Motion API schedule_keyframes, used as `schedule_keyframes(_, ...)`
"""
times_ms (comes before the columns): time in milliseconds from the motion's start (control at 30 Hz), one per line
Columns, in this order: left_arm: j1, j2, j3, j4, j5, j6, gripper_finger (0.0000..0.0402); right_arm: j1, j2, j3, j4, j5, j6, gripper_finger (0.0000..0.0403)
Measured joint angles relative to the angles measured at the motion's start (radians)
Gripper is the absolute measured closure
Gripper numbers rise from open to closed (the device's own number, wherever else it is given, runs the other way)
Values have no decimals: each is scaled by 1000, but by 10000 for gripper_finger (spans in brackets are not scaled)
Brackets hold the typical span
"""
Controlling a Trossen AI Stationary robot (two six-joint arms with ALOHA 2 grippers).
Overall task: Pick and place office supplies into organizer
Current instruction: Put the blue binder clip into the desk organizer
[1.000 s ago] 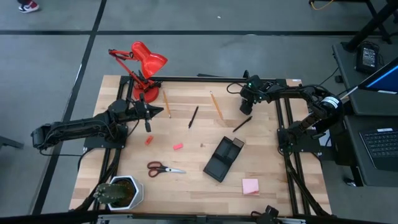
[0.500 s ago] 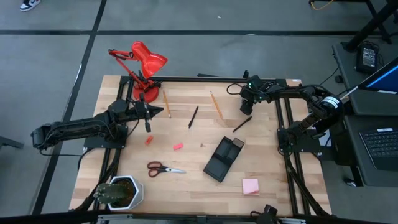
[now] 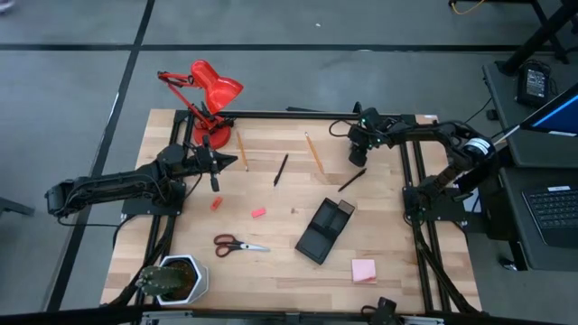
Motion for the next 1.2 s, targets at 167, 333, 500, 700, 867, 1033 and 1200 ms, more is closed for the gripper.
schedule_keyframes(167,0,0,0,0,0,-19,398,1,9,0,19,-10,0,253)
schedule_keyframes(333,0,0,0,0,0,-26,398,1,11,1,12,-10,4,254)
schedule_keyframes(500,0,0,0,22,0,-26,398,2,16,52,-84,-7,50,254)
schedule_keyframes(700,0,0,0,24,0,-26,398,3,18,103,-191,8,56,254)
schedule_keyframes(867,0,0,0,23,0,-22,398,3,17,106,-207,11,54,254)
schedule_keyframes(1033,0,0,0,23,0,-19,398,3,17,106,-205,11,46,254)
schedule_keyframes(1200,0,0,0,23,0,-19,398,3,16,106,-208,12,11,255)
